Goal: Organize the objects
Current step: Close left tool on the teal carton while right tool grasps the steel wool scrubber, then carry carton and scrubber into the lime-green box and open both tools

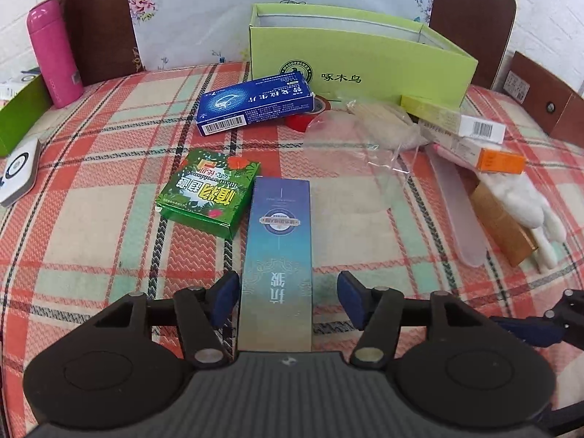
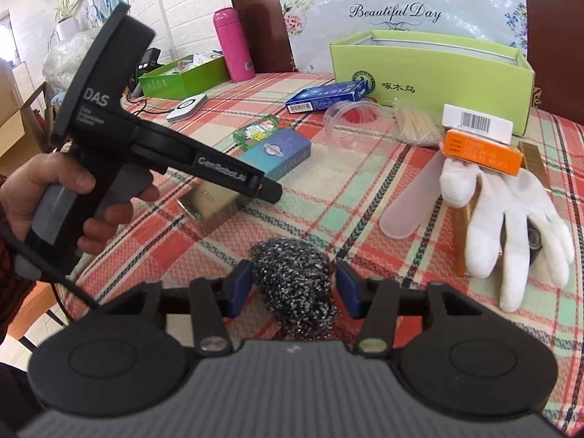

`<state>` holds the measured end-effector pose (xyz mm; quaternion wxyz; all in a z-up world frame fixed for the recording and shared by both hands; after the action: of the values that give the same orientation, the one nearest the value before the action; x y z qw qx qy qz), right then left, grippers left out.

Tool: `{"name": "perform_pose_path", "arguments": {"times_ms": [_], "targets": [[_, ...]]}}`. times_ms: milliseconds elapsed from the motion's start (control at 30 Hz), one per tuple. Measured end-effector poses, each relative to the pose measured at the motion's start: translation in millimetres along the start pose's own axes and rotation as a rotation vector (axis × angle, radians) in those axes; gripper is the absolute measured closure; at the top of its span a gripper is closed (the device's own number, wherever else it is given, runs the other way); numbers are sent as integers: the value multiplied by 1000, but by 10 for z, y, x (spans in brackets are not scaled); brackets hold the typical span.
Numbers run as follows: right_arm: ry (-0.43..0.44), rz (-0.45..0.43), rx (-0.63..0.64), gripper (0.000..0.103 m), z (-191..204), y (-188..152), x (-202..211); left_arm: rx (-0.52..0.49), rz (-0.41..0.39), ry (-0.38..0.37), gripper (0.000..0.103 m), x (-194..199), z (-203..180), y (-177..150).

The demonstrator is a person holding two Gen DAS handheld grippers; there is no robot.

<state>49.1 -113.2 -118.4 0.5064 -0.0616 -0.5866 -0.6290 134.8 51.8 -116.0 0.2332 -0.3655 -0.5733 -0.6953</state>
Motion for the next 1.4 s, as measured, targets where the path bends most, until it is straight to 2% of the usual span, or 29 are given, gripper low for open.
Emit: {"name": "perform_pose_path", "arguments": {"times_ms": [233,267,300,333,500,600,767,967,1133,1400], "targets": [[-1,2,1,58,16,-17,2,11,-12,-4,38,5,33,-5],[-2,2,-2,61,13,-22,0,6,-14,-1,44,4,25,1],[-3,5,-3,62,13,-24,-2,-1,-18,3,59,9,21,3],[-3,6,-5,65,14,-25,0,-6,-21,10,61,18,20,9],[13,-12,-36,67,-6,54,78,38,-40,-39,61,136,20,44],[36,-54,-46,67,-41,214,217,25,-103,-77,61,370,-28,172],[27,-173,-53,67,-202,672,477,-11,-238,-92,61,727,-69,601],[-66,-300,-41,67,-470,1313,631,-46,-331,-106,61,798,-158,1227],[-160,-357,-52,67,-777,1772,559,-33,-352,-147,61,608,-234,1761],[-253,-396,-113,67,-1325,2324,160,-77,-323,-127,61,-1,-383,2466]]}}
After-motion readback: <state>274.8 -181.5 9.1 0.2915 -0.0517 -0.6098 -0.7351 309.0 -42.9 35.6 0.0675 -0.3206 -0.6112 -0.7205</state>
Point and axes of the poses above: each gripper's, at about its wrist camera, not at the fingertips, and x roughly against the way its jaws point, z to its left, y to its top, the point moved 7 cm from there along -x, roughly the way its jaws point, and after that the axes turned 10 degrees about -x, right-handed, at the moved point
